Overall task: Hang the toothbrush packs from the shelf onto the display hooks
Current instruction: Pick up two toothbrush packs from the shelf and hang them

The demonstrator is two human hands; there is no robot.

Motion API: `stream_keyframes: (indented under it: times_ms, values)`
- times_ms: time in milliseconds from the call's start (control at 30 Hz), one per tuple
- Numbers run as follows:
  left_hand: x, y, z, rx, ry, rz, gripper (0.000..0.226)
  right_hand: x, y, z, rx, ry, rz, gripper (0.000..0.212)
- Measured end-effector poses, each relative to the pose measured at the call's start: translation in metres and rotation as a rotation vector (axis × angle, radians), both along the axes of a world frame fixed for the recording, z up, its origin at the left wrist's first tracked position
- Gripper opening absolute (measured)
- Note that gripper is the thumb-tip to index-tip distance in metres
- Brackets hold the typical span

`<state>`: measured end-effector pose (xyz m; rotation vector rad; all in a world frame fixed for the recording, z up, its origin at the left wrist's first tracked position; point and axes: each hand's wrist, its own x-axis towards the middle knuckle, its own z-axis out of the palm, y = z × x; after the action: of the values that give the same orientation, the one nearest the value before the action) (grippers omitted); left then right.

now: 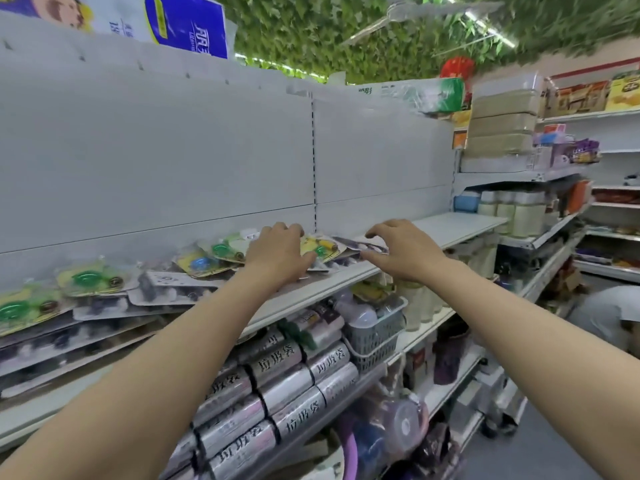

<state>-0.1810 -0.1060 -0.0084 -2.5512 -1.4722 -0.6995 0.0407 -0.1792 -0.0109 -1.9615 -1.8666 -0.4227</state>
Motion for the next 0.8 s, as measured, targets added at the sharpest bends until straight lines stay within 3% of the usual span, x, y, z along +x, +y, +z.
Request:
stream_keyframes:
  times_ms: [333,567,800]
  values:
    - [0.114,0.118,0.001,-0.054,-0.046,0.079,0.057,0.104,0.132,0.002,-0.023,0.078,0.047,0.05]
    - [0.142,0.161,-0.021,-0.289,0.145,0.309,0.063,0.152,0.199,-0.018,-0.14,0.162,0.129,0.053]
    - [0.165,0.171,-0.031,-0.373,0.166,0.477,0.059,0.168,0.244,-0.032,-0.263,0.208,0.267,0.063]
